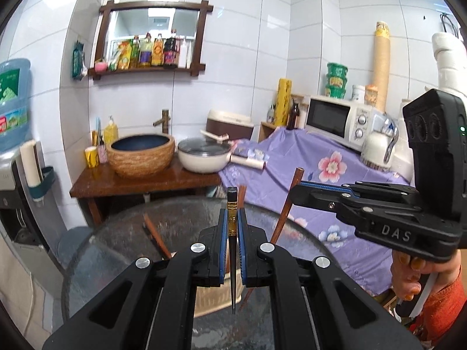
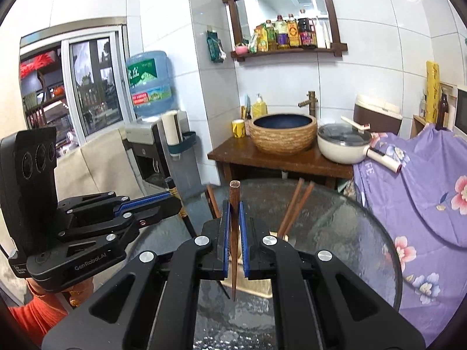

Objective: Organize utensils
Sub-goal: 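Lower both held utensils into the caddy and open both grippers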

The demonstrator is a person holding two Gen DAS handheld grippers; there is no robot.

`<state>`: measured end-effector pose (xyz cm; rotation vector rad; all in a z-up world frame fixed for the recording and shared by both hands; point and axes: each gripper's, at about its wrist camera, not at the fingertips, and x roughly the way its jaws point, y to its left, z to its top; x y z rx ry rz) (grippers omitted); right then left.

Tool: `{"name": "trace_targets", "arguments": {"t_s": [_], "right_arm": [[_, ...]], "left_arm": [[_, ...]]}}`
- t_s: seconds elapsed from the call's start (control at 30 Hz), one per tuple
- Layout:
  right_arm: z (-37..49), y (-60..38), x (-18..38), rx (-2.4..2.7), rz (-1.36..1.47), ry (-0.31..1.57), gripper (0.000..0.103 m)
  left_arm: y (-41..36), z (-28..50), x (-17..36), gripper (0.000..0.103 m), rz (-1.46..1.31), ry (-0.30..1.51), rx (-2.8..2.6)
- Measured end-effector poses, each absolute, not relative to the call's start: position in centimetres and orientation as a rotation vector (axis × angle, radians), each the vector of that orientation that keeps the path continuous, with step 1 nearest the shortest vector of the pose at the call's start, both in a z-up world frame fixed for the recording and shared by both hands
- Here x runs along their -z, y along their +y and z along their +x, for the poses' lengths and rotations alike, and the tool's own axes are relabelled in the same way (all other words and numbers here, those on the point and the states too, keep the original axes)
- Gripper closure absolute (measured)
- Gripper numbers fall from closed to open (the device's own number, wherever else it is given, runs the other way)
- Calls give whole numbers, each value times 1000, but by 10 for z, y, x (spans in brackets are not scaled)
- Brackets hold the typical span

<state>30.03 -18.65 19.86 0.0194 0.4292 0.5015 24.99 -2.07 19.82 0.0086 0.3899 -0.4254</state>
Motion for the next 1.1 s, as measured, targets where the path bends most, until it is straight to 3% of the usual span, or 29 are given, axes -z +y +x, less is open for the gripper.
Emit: {"name": "trace_targets", "arguments": {"t_s": [0.23,0.43,1.1], "right_arm": [[318,-192,-258,-474,67,357,96],[339,-182,-272,-418,42,314,96],[387,-161,-152,-383,-2,487,96]], "left_arm": [[-7,273,-256,96,-35,327,362],[-1,300,-261,96,-71,335,300],[-21,347,-143,96,-23,565,272]]}}
